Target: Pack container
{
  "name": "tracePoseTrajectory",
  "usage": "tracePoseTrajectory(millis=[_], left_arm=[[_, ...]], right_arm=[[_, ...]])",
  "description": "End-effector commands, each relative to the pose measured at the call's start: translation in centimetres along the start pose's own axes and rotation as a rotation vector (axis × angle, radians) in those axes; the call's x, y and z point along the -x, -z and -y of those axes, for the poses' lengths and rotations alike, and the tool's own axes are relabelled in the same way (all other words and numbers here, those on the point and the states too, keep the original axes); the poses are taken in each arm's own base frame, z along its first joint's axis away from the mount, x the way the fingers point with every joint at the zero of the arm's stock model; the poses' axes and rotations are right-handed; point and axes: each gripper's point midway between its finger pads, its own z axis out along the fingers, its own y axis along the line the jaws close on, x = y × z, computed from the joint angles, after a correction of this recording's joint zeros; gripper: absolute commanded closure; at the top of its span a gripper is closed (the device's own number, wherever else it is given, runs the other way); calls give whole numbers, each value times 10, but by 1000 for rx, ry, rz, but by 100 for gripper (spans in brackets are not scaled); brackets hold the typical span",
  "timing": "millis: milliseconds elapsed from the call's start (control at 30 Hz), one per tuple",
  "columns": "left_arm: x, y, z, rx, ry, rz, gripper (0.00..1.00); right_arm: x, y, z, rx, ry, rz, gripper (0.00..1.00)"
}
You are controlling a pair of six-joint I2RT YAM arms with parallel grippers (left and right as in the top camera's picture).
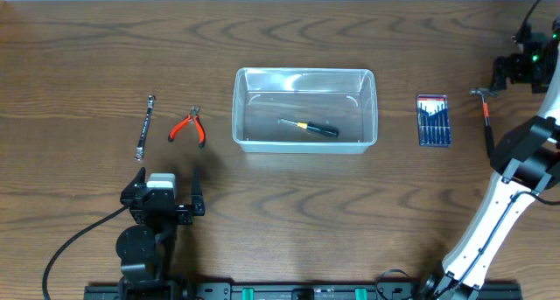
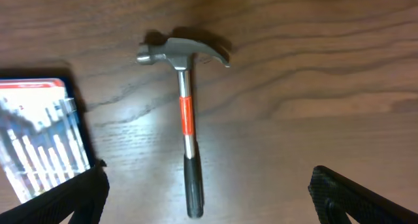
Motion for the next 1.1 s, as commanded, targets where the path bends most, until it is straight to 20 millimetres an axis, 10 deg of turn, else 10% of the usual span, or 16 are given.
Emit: tracePoseTrajectory(millis=[0,1067], left_arm=[[-13,-3,-1,9,4,-28,2],[-13,-3,-1,9,4,-28,2]], right_arm=[[0,-16,-3,8,-5,-29,1],[3,-63,-20,1,-8,-95,1]])
